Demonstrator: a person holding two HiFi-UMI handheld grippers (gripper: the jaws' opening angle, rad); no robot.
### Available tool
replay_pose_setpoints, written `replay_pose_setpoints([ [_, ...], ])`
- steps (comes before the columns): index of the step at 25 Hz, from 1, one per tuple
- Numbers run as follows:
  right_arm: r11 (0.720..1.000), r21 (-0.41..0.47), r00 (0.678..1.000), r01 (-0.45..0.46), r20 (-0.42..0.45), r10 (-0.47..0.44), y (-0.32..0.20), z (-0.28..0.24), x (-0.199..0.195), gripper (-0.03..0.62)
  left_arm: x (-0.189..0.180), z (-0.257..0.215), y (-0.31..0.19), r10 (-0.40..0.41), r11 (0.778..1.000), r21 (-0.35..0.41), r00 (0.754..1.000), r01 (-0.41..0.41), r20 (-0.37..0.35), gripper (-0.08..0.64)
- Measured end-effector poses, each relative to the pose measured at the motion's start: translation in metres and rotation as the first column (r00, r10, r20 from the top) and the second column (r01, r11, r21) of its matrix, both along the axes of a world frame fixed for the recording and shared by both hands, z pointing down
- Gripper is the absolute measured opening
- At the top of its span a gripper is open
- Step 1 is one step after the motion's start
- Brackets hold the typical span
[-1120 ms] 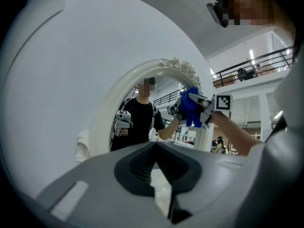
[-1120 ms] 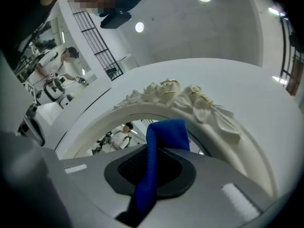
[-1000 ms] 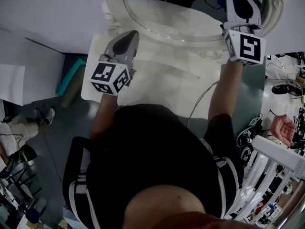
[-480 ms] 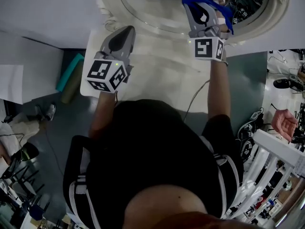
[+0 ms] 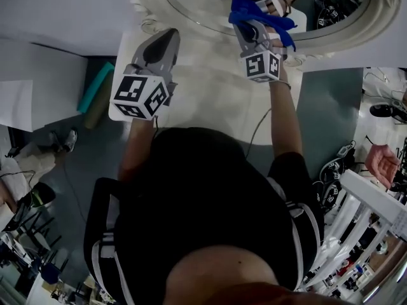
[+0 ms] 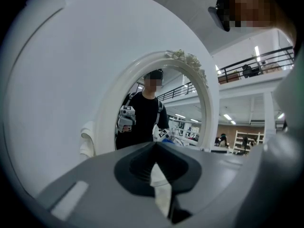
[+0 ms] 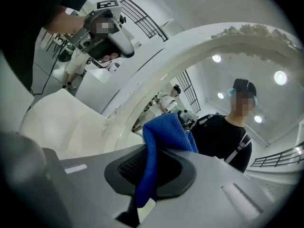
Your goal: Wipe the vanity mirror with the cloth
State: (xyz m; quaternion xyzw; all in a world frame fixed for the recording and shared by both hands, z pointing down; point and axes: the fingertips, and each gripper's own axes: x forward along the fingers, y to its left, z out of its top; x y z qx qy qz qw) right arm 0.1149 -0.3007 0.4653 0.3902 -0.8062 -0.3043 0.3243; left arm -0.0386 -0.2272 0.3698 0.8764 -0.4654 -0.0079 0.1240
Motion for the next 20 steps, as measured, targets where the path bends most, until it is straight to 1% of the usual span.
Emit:
replay_pose_setpoints([
  [6,0.996,-0.091,1.0,-0.002,-0.008,0.001,0.002,0.023,0.001,0.031,0.003,0.0,-0.002,-0.005,1.0,-0.008,1.0,0.005,0.013,0.008],
  [11,0.979,-0.203,1.0,-0.016,-0.004,0.016,0.002,0.055,-0.001,0.031,0.004,0.001,-0.004,-0.007,1.0,-0.013,1.0,0.007,0.017,0.008],
  [14,0.963,-0.268,0.999,-0.037,0.003,0.039,0.002,0.075,0.0,0.031,0.003,0.002,-0.006,-0.012,1.0,-0.014,1.0,0.012,0.017,0.008],
  [18,0.93,-0.362,0.998,-0.064,0.002,0.07,0.002,0.1,0.001,0.031,-0.002,0.004,-0.008,-0.022,1.0,-0.019,1.0,0.022,0.019,0.008],
  [20,0.915,-0.397,0.996,-0.066,0.03,0.085,0.002,0.107,0.003,0.031,-0.002,0.008,-0.008,-0.026,0.999,-0.024,0.999,0.027,0.019,0.008],
])
